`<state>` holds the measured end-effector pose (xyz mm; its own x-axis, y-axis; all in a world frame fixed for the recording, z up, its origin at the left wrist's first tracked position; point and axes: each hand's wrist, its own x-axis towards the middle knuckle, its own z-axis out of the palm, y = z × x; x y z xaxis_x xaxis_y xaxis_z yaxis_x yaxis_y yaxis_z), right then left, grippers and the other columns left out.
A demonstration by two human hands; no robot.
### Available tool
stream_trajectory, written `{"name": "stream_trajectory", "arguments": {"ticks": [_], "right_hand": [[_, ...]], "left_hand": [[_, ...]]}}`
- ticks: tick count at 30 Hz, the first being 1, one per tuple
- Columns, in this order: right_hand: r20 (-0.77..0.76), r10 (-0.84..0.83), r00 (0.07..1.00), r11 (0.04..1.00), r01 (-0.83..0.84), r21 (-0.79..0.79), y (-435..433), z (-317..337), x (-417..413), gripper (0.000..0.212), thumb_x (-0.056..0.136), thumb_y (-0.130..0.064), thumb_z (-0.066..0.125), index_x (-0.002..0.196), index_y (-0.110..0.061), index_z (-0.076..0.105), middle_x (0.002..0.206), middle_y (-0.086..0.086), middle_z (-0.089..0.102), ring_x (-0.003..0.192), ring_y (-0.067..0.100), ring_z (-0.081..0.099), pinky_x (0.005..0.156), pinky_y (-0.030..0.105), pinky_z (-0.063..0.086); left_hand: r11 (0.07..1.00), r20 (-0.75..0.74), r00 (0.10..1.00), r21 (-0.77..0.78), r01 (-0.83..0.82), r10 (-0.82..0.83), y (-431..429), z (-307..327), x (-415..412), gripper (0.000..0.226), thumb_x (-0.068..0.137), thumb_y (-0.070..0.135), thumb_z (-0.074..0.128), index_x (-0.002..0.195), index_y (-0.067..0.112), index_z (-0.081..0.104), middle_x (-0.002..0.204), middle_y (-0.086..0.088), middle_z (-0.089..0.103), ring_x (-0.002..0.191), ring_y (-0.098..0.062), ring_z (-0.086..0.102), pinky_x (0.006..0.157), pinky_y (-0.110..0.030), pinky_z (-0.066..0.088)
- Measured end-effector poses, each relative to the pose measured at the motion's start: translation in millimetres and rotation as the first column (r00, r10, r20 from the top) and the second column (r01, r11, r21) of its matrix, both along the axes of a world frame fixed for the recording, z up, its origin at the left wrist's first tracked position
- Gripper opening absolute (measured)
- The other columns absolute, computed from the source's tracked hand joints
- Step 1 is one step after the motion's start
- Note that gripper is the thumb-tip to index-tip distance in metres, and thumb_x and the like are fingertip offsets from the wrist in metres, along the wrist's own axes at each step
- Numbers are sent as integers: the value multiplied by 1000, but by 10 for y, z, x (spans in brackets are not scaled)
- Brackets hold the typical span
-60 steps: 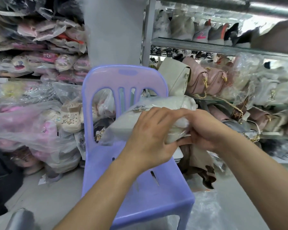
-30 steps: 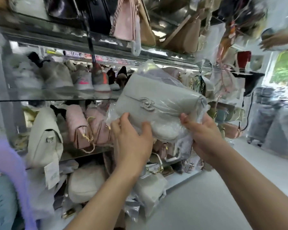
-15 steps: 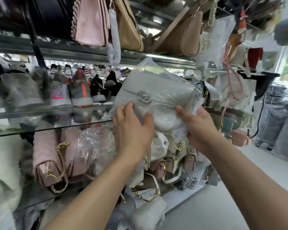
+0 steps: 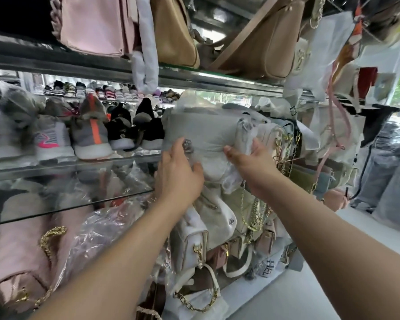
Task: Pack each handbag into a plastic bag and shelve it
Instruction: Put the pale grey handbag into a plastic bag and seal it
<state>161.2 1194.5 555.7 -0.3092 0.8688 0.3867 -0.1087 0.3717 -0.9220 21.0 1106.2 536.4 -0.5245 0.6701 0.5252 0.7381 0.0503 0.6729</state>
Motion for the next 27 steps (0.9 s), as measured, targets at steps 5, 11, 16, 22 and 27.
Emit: {"name": "stream_trajectory", "arguments": {"ticks": [5, 11, 16, 22, 27], "right_hand": [[1, -119, 993, 992, 119, 31, 62, -68, -238, 62, 92, -25, 76, 144, -12, 45, 133, -4, 60, 127, 20, 58, 110, 38, 46], [79, -426, 901, 885, 397, 242, -18, -157, -381, 82, 88, -35, 77, 148, -22, 21, 135, 6, 55, 123, 29, 57, 102, 39, 47], [-3, -602, 799, 738, 557, 382, -102, -337, -349, 81, 80, -50, 77, 136, -39, 19, 139, -3, 39, 121, 25, 54, 92, 51, 55], [-43, -579, 814, 746, 551, 375, -189, -400, -244, 77, 80, -63, 75, 135, -42, 25, 130, 3, 45, 107, 17, 58, 89, 45, 55], [-40, -575, 817, 756, 549, 355, -313, -488, -167, 65, 85, -61, 69, 131, -43, 27, 131, 0, 42, 116, 26, 56, 96, 55, 51]], "left_hand": [[993, -68, 996, -107, 42, -49, 247, -81, -166, 70, 100, 31, 54, 158, 38, 16, 151, -7, 43, 129, -34, 50, 104, -48, 45], [987, -113, 980, 3, -163, 162, 386, -151, -108, 59, 97, 29, 58, 148, 38, 30, 142, -10, 45, 126, -37, 49, 95, -50, 45], [994, -88, 990, 11, -111, 112, 403, -168, -154, 60, 95, 25, 53, 150, 36, 32, 146, -5, 49, 131, -35, 46, 102, -50, 42], [994, -18, 996, 76, -84, 85, 330, -175, -90, 65, 93, 18, 49, 153, 30, 28, 149, -10, 43, 136, -33, 37, 109, -48, 34], [962, 52, 999, 274, -21, 7, 255, -219, -120, 49, 94, 10, 51, 141, 23, 46, 140, -5, 48, 132, -24, 40, 105, -32, 32]]}}
